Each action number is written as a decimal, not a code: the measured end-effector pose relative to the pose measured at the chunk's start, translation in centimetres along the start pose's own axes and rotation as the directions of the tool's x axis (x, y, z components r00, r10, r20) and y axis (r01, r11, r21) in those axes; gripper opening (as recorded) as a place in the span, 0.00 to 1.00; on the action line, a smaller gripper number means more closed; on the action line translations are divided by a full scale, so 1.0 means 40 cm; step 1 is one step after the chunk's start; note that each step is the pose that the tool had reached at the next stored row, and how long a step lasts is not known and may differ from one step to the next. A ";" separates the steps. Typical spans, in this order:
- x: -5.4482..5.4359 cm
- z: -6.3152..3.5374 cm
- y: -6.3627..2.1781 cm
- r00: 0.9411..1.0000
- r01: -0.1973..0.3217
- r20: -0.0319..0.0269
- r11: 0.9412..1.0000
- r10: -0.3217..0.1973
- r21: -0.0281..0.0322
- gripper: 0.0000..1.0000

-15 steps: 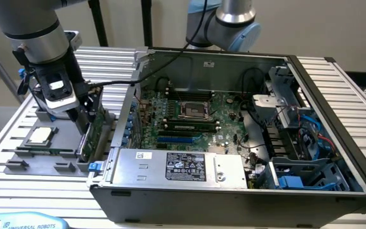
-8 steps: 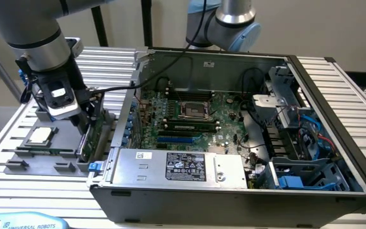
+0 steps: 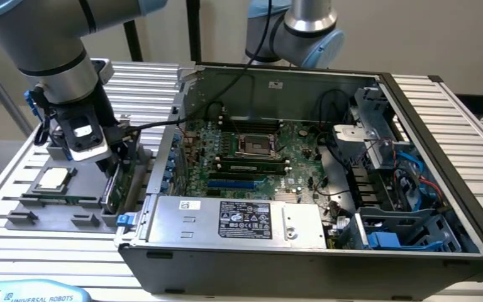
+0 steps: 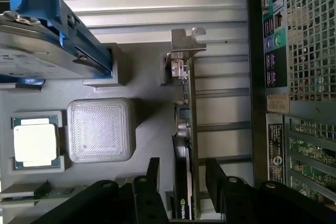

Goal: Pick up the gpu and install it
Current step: 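Pick up the gpu and move the gpu toward the slot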

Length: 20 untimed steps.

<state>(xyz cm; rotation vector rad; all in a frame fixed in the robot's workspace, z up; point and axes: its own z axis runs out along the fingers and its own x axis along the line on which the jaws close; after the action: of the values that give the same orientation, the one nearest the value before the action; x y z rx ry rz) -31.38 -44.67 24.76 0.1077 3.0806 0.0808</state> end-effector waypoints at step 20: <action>0.004 0.022 0.007 0.999 -0.031 0.009 1.000 0.031 0.001 0.48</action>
<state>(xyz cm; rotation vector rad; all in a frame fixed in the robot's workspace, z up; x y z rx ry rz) -31.47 -44.35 23.88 0.1549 3.0707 0.0795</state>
